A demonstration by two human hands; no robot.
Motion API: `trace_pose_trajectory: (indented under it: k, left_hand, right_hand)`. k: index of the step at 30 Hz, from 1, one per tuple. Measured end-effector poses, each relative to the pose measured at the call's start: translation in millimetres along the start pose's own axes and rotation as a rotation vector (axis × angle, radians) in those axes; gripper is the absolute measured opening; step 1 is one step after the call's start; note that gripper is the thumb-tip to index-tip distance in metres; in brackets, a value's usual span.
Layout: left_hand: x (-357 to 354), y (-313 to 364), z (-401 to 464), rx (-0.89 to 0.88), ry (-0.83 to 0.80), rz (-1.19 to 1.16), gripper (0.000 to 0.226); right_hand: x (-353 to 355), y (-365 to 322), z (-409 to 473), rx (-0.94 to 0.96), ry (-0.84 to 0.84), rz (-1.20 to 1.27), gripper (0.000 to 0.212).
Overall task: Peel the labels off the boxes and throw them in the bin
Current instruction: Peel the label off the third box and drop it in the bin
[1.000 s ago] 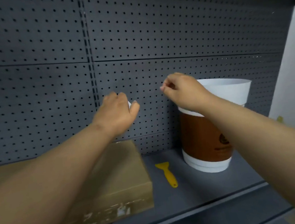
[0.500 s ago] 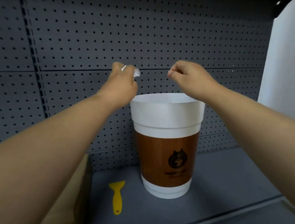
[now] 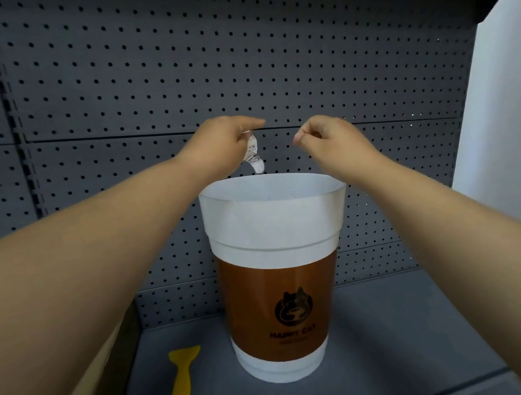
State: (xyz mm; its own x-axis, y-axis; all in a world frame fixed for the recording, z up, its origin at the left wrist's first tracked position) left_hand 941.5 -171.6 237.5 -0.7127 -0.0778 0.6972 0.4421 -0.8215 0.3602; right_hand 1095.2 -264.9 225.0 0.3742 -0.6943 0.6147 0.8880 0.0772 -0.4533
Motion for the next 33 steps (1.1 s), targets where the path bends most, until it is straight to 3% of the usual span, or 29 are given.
trace_pose_trajectory:
  k: [4, 9, 13, 18, 24, 33]
  left_hand:
    - [-6, -3, 6, -0.016, -0.029, -0.031, 0.039]
    - [-15, -11, 12, 0.003, -0.090, 0.098, 0.020]
    - [-21, -18, 15, -0.023, -0.189, 0.110, 0.019]
    - [-22, -21, 18, 0.045, -0.411, 0.105, 0.035]
    - [-29, -17, 20, 0.099, -0.631, 0.329, 0.061]
    - [-32, -16, 15, 0.114, -0.822, 0.453, 0.030]
  right_hand:
    - [-3, 7, 8, 0.001, -0.011, -0.009, 0.026]
    - [-7, 13, 15, 0.000, -0.027, -0.042, 0.024]
    - [-8, 15, 17, 0.001, -0.055, -0.059, 0.019]
    - [-8, 15, 17, -0.007, -0.079, -0.069, 0.018]
    - [-8, 13, 17, 0.001, -0.112, -0.094, 0.025]
    - [-14, 13, 15, 0.018, -0.160, -0.137, 0.034]
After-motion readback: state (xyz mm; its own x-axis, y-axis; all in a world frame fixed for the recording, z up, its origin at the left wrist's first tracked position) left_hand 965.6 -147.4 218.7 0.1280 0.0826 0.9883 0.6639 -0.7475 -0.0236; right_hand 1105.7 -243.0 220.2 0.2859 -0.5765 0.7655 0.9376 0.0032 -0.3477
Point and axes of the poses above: each hand's wrist, its own z-axis towards the middle knuckle, its own x-axis out of the back of the hand, y = z × x, the point moved 1 cm from there along z, towards the middle knuckle, and after that the axes turned 2 degrees about -z, right-handed, at the moved point
